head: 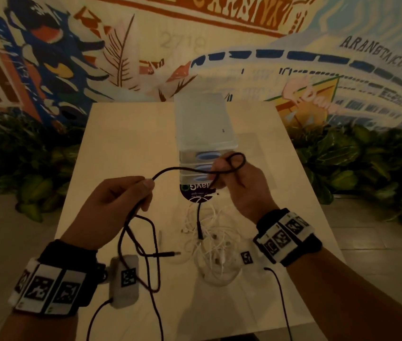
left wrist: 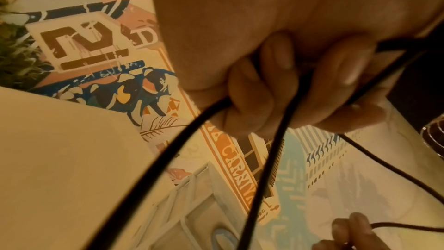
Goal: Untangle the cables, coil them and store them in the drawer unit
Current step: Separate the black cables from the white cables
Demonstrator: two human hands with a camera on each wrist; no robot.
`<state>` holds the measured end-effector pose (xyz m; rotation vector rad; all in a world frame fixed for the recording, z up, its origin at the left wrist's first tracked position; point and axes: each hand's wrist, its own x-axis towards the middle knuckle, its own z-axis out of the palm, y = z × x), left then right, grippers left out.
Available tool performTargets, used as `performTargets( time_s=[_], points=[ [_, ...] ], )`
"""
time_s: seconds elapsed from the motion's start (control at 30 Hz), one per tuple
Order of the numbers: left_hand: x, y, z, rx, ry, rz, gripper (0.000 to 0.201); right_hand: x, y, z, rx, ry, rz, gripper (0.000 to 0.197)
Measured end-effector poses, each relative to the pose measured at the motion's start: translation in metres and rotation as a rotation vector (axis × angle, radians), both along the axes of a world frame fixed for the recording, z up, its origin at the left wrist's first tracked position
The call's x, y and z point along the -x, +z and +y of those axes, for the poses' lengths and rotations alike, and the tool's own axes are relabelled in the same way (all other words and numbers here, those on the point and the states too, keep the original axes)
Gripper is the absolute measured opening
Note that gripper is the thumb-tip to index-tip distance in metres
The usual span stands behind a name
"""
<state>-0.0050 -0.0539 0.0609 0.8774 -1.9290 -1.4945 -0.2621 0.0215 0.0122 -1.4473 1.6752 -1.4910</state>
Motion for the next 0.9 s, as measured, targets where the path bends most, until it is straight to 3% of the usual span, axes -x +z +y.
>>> performTargets(
  time_s=[0.1, 0.23, 0.33, 0.47, 0.57, 0.67, 0.73, 0.8, 0.83, 0.9],
  points=[
    [0.010, 0.008, 0.003, 0.012, 0.067, -0.055, 0.063, 0.024, 0.018, 0.017, 0.061, -0.057, 0.010, 0.024],
    [0.013, 0.017, 0.002, -0.054, 0.127, -0.017, 0.081, 0.074, 0.014, 0.054, -0.047, -0.217, 0.039, 0.030],
    [0.014, 0.026, 0.002, -0.085, 0.066, 0.109, 0.068, 0.105, 0.000, 0.098, -0.278, -0.321, 0.089, 0.047],
    [0.022, 0.041, 0.003, -0.032, 0.088, 0.246, 0.050, 0.116, -0.022, 0.161, -0.530, -0.374, 0.078, 0.053],
    [0.032, 0.057, 0.005, 0.015, 0.178, 0.279, 0.041, 0.113, -0.035, 0.198, -0.760, -0.359, 0.061, 0.044],
    [0.041, 0.068, 0.009, 0.063, 0.161, 0.300, 0.038, 0.108, -0.046, 0.220, -0.925, -0.320, 0.004, 0.027],
    [0.046, 0.072, 0.013, 0.078, 0.128, 0.305, 0.034, 0.100, -0.053, 0.230, -1.054, -0.176, 0.047, 0.014],
    [0.052, 0.075, 0.018, 0.073, 0.086, 0.323, 0.028, 0.099, -0.053, 0.238, -1.167, -0.059, 0.153, 0.022],
    [0.055, 0.076, 0.020, 0.067, 0.062, 0.335, 0.026, 0.101, -0.051, 0.241, -1.120, -0.040, 0.148, 0.023],
    [0.061, 0.076, 0.023, 0.060, 0.022, 0.338, 0.027, 0.114, -0.045, 0.246, -0.979, 0.004, 0.182, 0.072]
  ],
)
